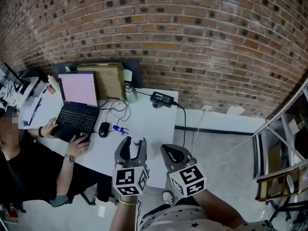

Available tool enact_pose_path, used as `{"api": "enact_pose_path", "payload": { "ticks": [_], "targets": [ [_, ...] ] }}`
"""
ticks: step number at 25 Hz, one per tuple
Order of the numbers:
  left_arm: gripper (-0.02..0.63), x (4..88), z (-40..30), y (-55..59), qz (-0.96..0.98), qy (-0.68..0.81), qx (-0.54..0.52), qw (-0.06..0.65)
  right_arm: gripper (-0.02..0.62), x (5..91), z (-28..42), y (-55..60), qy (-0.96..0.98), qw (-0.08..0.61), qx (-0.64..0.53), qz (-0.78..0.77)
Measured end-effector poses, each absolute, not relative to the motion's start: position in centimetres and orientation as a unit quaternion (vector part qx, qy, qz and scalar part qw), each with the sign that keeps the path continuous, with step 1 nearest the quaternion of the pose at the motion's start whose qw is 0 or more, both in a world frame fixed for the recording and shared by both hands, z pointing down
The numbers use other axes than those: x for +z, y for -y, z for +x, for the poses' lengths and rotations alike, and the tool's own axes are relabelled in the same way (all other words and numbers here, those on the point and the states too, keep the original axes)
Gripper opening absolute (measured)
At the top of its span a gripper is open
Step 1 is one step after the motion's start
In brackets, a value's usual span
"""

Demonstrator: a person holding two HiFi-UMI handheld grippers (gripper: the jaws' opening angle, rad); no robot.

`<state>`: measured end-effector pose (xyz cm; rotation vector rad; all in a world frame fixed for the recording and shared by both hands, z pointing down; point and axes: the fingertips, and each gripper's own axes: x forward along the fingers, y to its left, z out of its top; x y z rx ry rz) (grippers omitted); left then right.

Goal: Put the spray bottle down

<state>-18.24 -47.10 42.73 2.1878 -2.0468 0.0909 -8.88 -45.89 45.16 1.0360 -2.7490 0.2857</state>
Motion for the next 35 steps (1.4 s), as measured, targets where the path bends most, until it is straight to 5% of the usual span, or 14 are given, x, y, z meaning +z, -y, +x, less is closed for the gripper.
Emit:
{"api": "enact_pose_path", "payload": {
  "ticks": [7,15,35],
  "targets": [
    [0.187,42.3,-17.8,43.8,0.73,0.678,0.019,0.081,-0.002,44.7,-9.2,44.0,0.928,0.091,0.093,0.349],
    [0.009,42.5,-17.3,38.5,0.725,0.681,0.016,0.101,-0.002,43.6,-9.2,40.1,0.926,0.088,0.087,0.356],
    [0.009,42.7,-17.3,30.7,0.725,0.678,0.026,0.116,-0.003,43.3,-9.3,32.6,0.921,0.101,0.071,0.37]
  ]
}}
